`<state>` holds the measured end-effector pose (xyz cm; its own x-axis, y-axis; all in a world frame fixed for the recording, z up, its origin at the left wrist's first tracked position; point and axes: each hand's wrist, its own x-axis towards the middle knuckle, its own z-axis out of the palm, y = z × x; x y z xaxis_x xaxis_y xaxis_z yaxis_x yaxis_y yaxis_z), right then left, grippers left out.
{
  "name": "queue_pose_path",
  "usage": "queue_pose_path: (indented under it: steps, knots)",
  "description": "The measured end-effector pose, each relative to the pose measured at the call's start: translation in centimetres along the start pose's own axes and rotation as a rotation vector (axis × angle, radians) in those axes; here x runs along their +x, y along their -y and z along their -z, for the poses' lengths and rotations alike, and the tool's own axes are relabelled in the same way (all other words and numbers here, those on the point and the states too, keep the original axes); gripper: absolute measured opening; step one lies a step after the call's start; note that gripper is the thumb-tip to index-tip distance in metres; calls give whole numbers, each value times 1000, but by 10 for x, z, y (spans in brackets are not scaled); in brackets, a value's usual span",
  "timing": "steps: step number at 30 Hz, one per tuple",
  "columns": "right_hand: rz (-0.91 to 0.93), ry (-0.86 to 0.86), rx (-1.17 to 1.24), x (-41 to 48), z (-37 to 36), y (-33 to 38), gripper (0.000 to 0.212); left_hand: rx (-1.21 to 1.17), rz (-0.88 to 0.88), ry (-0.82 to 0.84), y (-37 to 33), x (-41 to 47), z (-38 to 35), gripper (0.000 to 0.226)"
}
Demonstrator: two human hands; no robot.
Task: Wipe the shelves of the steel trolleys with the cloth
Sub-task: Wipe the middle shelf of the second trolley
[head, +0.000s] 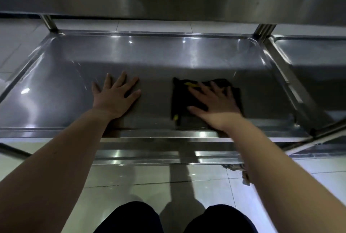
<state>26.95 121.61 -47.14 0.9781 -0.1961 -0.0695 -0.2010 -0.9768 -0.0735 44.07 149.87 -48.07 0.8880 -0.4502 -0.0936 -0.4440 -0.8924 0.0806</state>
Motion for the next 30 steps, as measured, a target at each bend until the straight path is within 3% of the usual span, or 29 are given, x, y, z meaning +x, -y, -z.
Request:
queue_pose_path:
  steps: [4, 7, 9, 14, 19, 24, 27, 30]
  knots:
    - [-354, 57, 26, -38, 14, -122, 79, 20, 6, 8, -5, 3, 1, 63]
    - [-512, 70, 13, -34, 8, -122, 71, 22, 17, 2, -5, 3, -1, 61]
    - [-441, 59, 17, -7, 2, -79, 66, 23, 10, 5, -3, 4, -3, 61]
    - [-65, 8, 23, 74, -2, 45, 66, 45, 7, -18, 4, 6, -8, 59]
    - [24, 1, 52, 138, 3, 73, 68, 50, 11, -35, 9, 10, -11, 54]
    - [-37, -36, 47, 147, 13, -8, 69, 23, 10, -31, 6, 10, -7, 54]
    - [-206, -104, 31, 124, 20, -103, 69, 23, 14, -25, 4, 9, -7, 54]
    - [-446, -47, 74, 97, 22, -151, 70, 30, 17, -9, -1, 9, -4, 58]
